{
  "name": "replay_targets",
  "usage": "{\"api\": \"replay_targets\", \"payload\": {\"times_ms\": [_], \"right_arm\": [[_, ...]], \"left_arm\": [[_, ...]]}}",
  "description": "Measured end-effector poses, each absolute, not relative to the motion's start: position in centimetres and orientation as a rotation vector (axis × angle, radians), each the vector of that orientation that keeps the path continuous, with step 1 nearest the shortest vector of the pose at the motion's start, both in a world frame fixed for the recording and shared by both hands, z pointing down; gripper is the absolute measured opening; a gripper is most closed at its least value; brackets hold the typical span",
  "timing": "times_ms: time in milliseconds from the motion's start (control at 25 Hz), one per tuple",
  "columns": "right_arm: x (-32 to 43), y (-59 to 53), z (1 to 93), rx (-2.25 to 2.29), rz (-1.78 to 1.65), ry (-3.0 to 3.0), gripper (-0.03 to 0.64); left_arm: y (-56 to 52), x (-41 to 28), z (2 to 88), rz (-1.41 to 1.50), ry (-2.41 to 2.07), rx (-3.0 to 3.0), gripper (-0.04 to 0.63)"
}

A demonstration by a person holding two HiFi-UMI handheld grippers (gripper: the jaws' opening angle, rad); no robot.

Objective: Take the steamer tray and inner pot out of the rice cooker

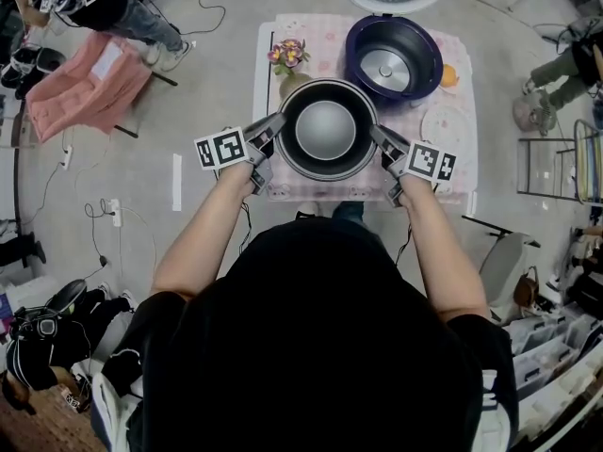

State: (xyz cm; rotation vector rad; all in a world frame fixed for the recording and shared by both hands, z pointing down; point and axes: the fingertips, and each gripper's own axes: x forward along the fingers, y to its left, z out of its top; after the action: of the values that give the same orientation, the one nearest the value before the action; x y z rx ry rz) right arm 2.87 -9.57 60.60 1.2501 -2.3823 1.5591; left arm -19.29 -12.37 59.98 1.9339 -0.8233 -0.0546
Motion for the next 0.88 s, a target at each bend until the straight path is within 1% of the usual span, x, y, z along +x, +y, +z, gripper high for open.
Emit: {"api": "replay_targets", "payload": {"times_ms": [400, 880], "right_arm": [[4.5, -8.2, 65.9, 1.244, 1.607, -2.264, 0.038], [4.7, -8.5, 69.7, 1.228, 1.661, -2.186, 0.038]], "left_arm": [[-9.8, -17.7, 66.2, 0.048, -0.795, 1.841, 0.043], [-10.4, -17.4, 69.9, 0.102, -0.811, 1.777, 0.044]]}}
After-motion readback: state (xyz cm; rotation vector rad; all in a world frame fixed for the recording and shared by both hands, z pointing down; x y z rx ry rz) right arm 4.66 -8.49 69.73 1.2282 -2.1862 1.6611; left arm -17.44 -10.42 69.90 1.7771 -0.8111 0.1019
